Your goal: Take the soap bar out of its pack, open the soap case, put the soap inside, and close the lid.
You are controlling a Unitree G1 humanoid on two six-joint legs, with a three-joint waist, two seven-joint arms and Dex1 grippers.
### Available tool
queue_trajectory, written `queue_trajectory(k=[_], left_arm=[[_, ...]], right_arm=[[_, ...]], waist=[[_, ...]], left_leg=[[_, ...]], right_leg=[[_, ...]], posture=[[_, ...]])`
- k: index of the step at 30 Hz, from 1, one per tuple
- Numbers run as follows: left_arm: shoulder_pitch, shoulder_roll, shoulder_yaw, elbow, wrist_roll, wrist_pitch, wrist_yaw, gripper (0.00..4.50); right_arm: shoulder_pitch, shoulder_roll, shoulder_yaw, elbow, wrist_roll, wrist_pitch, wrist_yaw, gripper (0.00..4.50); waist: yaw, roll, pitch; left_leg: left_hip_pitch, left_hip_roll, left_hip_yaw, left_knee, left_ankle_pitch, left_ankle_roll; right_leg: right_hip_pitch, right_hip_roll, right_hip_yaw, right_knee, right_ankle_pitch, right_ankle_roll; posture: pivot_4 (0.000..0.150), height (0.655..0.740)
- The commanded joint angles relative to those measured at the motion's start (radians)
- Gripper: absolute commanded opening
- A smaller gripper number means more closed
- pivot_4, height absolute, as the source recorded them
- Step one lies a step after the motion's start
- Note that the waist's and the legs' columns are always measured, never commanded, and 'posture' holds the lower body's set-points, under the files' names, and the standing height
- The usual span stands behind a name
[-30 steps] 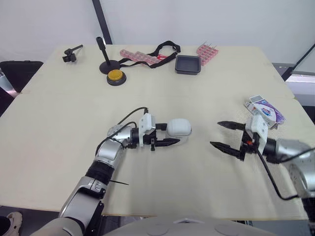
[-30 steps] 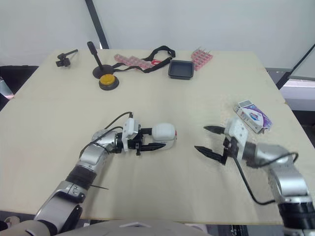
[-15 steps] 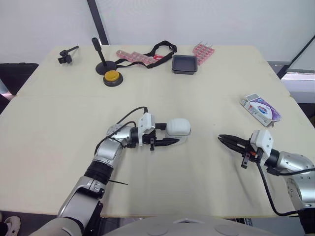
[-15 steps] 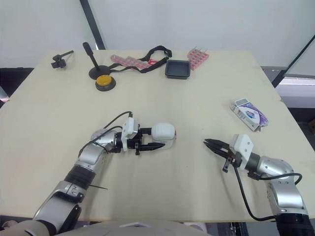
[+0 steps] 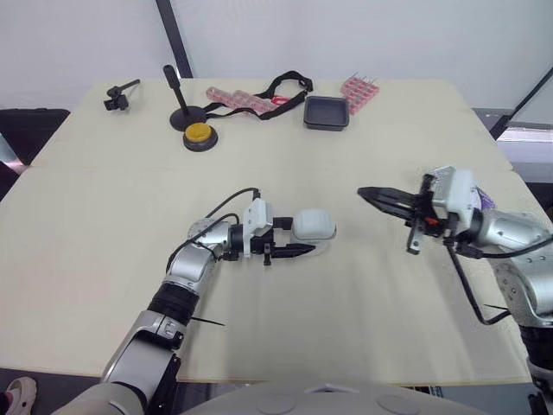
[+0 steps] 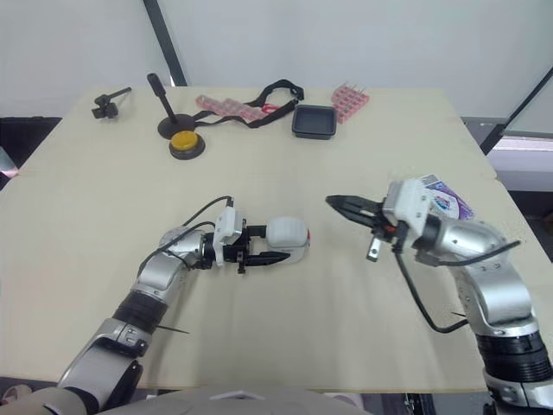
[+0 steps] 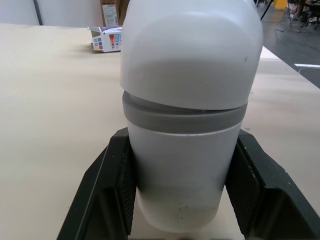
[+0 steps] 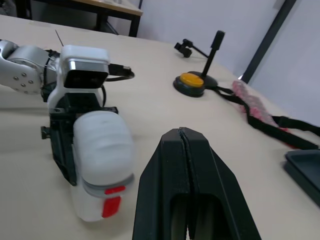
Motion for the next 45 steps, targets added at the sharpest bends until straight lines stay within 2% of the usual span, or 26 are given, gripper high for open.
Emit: queue_trajectory(k=[1,13,33,45], left_arm=[[0.0,0.003,0.012,-0.031,-0.017,-0.003,-0.002,1.94],[0.0,0.0,0.01,-0.028,-0.012,-0.01,0.001,1.94],[-0.009,0.0,0.011,-0.025,-0.013,-0.003,0.004,1.94],[-0.006,0.002,0.011,-0.034,-0.013,0.002,0.006,1.94]], right_arm=[[-0.053,-0.006,0.045,-0.08,-0.005,0.084,-0.054,0.03],[-0.126,0.017,0.185,-0.096,-0.088,0.133,-0.08,0.03],[-0.123,0.015,0.207,-0.13,-0.081,0.188,-0.066,0.03],[-0.107,0.009,0.238,-0.055,-0.151,0.149,-0.052,0.03]], waist=[[-0.001,0.0,0.0],[-0.001,0.0,0.0],[-0.001,0.0,0.0],[-0.002,0.0,0.0]], left_leg=[[0.0,0.0,0.0,0.0,0.0,0.0],[0.0,0.0,0.0,-0.001,0.0,-0.002],[0.0,0.0,0.0,-0.002,0.0,-0.003],[0.0,0.0,0.0,-0.002,0.0,-0.003]], right_leg=[[0.0,0.0,0.0,0.0,0.0,0.0],[0.0,0.0,0.0,0.0,0.002,0.004],[0.0,0.0,0.0,0.0,0.003,0.005],[0.001,0.0,0.0,0.0,0.003,0.005]], posture=[[0.15,0.7291],[0.15,0.7291],[0.15,0.7291],[0.15,0.7291]])
